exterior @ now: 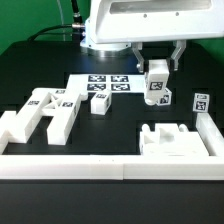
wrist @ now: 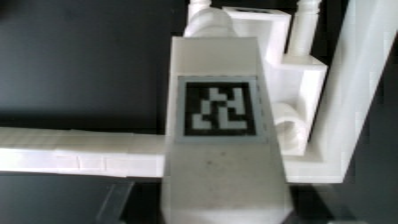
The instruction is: Assemble chair
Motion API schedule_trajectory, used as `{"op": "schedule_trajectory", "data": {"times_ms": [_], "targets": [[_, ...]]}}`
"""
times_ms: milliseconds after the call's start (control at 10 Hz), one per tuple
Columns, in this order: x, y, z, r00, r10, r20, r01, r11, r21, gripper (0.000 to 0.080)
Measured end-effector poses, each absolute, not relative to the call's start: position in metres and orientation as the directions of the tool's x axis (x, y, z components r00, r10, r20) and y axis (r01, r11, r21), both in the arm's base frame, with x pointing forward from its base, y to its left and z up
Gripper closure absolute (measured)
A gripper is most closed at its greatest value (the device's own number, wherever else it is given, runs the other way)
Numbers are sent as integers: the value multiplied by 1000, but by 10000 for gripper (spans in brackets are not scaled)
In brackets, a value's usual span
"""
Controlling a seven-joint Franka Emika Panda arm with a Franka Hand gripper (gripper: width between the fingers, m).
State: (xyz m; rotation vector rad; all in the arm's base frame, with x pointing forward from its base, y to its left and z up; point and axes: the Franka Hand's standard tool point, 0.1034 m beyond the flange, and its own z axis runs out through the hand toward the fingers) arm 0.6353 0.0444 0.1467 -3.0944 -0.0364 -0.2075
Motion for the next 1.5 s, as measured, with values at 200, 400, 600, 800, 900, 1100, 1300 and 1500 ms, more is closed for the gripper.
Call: {"op": "schedule_trajectory", "data": {"times_ms": [200, 400, 600, 800, 900, 1100, 1300, 1500], "targets": [[660, 77, 151, 988, -11, 154, -2, -998, -58, 509], [667, 88, 150, 982, -24, 186, -13, -998, -64, 509], [669, 88, 150, 980, -26, 198, -13, -998, -65, 509], [673, 89, 148, 926, -31, 377, -4, -997, -74, 509], [671, 91, 143, 903, -30, 429, 3, -997, -75, 509], [681, 91, 139, 862, -8, 507, 29, -997, -65, 509], [679, 91, 137, 868, -7, 496, 29, -998, -65, 509], [679, 93, 129, 869, 26, 494, 56, -997, -47, 509]]}}
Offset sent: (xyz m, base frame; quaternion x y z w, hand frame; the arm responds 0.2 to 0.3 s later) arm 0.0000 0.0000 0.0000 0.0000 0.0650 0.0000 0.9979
